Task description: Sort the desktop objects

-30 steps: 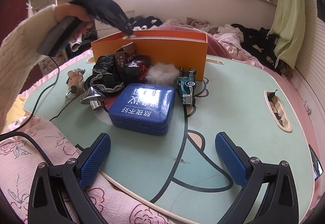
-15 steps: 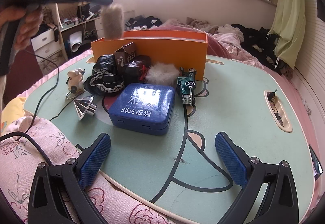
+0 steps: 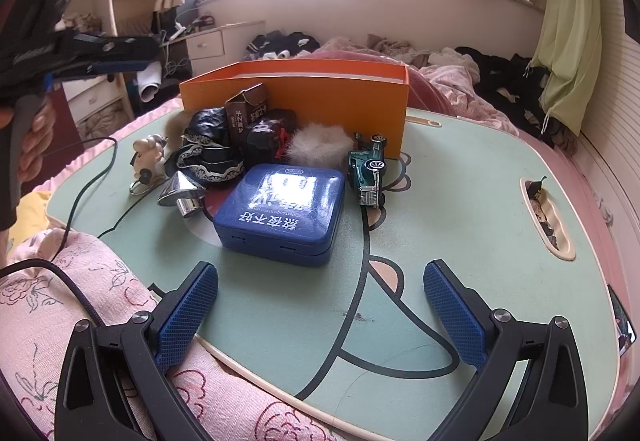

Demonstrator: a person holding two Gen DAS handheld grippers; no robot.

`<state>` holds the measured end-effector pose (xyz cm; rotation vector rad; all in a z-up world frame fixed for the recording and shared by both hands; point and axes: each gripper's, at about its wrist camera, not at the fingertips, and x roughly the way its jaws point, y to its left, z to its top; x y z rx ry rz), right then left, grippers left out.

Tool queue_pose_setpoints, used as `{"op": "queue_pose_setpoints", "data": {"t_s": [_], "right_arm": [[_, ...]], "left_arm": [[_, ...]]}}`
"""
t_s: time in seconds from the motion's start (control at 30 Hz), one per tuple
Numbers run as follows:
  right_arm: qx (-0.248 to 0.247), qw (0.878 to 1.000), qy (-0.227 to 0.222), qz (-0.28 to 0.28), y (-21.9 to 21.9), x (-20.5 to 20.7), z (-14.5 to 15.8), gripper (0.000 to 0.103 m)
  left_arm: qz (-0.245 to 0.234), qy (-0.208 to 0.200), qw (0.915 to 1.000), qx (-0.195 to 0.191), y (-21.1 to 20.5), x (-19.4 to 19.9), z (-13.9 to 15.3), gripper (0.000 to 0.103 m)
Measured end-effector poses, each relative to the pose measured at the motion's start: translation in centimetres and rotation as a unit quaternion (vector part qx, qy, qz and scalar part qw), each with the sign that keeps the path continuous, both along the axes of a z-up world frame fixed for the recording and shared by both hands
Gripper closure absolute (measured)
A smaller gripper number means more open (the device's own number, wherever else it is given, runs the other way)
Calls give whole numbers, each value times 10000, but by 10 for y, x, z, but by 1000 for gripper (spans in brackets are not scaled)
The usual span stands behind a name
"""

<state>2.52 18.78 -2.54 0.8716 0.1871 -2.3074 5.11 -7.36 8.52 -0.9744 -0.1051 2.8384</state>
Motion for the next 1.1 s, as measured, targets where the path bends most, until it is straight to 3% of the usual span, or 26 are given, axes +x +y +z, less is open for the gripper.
{"op": "queue_pose_setpoints", "data": {"t_s": [0.17, 0.37, 0.53, 0.7, 1.1], "right_arm": [[0, 10000, 2, -8, 0, 0, 0, 0], [-1, 10000, 7, -21, 0, 0, -1, 0], [-4, 10000, 15, -40, 0, 0, -1, 0], [0, 10000, 16, -50, 0, -1, -1, 0], [19, 9999, 33, -95, -2, -2, 1, 0]], "left_arm": [[281, -624, 9975, -200, -15, 20, -37, 29], [-114, -1037, 9945, 79, -8, 36, -74, 28], [85, -821, 9947, -606, 14, 30, -82, 19], [234, -376, 9977, -513, 21, 29, -89, 0], [144, -108, 9988, -465, 22, 31, -90, 0]]}}
